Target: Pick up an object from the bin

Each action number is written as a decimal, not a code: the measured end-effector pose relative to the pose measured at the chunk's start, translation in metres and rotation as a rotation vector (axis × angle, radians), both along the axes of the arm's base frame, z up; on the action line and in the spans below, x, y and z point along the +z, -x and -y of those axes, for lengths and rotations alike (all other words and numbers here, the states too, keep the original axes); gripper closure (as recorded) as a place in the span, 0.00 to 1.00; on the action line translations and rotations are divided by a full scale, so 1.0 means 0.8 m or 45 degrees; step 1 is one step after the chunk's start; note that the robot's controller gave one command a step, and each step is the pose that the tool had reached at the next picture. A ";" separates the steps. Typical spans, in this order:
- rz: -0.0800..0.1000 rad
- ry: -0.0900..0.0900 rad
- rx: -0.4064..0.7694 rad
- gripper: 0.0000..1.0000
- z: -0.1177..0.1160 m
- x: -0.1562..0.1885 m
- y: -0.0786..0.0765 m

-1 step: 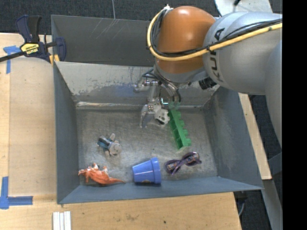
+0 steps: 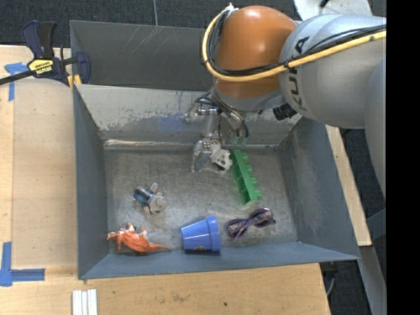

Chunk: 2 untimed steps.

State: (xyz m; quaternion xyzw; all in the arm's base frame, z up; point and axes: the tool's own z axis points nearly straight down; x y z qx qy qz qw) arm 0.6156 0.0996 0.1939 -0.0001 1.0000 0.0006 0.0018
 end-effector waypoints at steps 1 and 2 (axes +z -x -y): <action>0.003 -0.001 -0.142 0.00 -0.010 -0.063 -0.003; -0.002 0.002 0.009 0.00 -0.064 -0.083 0.046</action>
Offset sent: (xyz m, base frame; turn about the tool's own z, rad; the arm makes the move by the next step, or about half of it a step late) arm -0.0544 0.0710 -0.0689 -0.0595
